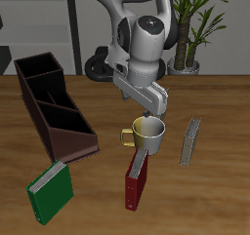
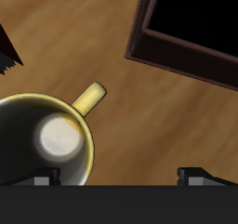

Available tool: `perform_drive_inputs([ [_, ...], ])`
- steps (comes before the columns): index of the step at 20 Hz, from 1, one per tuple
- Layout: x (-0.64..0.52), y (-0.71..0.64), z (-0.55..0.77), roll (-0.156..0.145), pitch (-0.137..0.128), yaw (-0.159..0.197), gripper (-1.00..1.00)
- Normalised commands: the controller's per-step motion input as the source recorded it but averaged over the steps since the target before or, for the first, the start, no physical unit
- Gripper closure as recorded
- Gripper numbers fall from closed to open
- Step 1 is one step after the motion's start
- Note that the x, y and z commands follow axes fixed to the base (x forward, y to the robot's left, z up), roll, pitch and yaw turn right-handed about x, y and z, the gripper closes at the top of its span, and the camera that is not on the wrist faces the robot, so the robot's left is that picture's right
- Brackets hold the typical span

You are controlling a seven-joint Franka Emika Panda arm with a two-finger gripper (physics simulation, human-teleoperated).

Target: Place the white-yellow mug into the right desk caddy's right compartment and place the left yellow book into the right desk caddy's back compartment

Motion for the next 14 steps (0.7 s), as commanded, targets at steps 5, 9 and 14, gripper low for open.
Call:
perform_drive_inputs([
  [5, 0.02, 0.06, -0.26, 0.019, 0.043, -0.071, -1.00],
  [9, -0.05, 0.10, -0.18, 0.022, 0.009, -0.010, -1.00],
  [14, 0.01, 0.08, -0.23, 0.026, 0.042, -0.025, -1.00],
])
